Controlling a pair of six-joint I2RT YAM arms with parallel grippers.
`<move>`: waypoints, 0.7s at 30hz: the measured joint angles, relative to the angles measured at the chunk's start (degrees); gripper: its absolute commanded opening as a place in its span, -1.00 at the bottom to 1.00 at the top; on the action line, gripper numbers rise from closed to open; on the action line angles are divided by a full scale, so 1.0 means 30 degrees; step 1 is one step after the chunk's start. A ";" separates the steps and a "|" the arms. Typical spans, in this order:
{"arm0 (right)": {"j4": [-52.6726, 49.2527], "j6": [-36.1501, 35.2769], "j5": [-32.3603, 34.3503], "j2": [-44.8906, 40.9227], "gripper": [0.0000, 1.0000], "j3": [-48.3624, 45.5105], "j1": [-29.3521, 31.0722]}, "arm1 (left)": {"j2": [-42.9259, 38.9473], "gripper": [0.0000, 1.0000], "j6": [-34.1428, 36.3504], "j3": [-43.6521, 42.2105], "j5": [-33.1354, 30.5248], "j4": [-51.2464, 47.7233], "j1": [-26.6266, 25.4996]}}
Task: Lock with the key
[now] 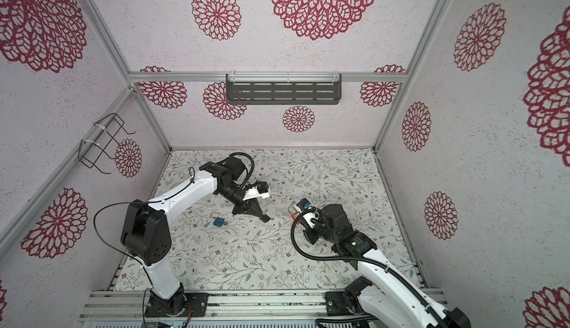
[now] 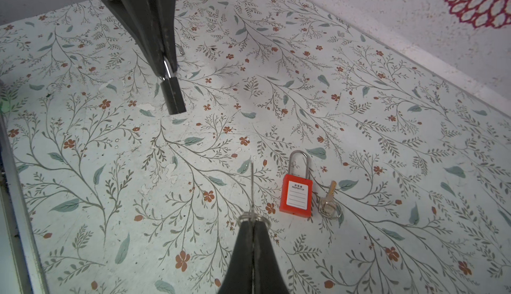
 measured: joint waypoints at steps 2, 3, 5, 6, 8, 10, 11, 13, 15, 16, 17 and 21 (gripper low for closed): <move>0.0007 0.0284 0.0066 -0.0204 -1.00 -0.0073 0.0000 | 0.0532 -1.00 0.0015 0.0240 -0.0379 -0.0408 -0.0124; 0.0015 0.0437 0.0087 -0.0328 -1.00 -0.0102 0.0000 | 0.0787 -1.00 0.0000 0.0386 -0.0561 -0.0583 -0.0168; 0.0044 0.0648 0.0168 -0.0503 -1.00 -0.0153 0.0000 | 0.1319 -1.00 -0.0007 0.0772 -0.0940 -0.0889 -0.0321; 0.0080 0.0794 0.0189 -0.0583 -1.00 -0.0189 0.0000 | 0.1625 -1.00 -0.0015 0.1013 -0.1122 -0.1049 -0.0423; 0.0095 0.1049 0.0204 -0.0627 -1.00 -0.0233 0.0000 | 0.2331 -1.00 -0.0109 0.1632 -0.1370 -0.1406 -0.0627; 0.0109 0.1319 0.0219 -0.0619 -1.00 -0.0262 0.0000 | 0.3162 -1.00 -0.0299 0.2317 -0.1632 -0.1705 -0.0823; 0.0102 0.1450 0.0226 -0.0619 -1.00 -0.0262 0.0000 | 0.3636 -1.00 -0.0437 0.2688 -0.1814 -0.1923 -0.0940; 0.0109 0.1639 0.0342 -0.0619 -1.00 -0.0262 0.0000 | 0.4364 -1.00 -0.0780 0.3198 -0.2200 -0.2157 -0.1173; 0.0109 0.1916 0.0488 -0.0619 -1.00 -0.0262 0.0000 | 0.4932 -1.00 -0.1093 0.3504 -0.2594 -0.2382 -0.1450; 0.0109 0.2004 0.0539 -0.0619 -1.00 -0.0262 0.0000 | 0.5166 -1.00 -0.1239 0.3643 -0.2805 -0.2514 -0.1596; 0.0117 0.2142 0.0561 -0.0619 -1.00 -0.0262 0.0000 | 0.5355 -1.00 -0.1348 0.3716 -0.2943 -0.2608 -0.1734; 0.0131 0.2754 0.0627 -0.0597 -1.00 -0.0335 0.0000 | 0.5785 -1.00 -0.1821 0.3971 -0.3410 -0.2900 -0.2106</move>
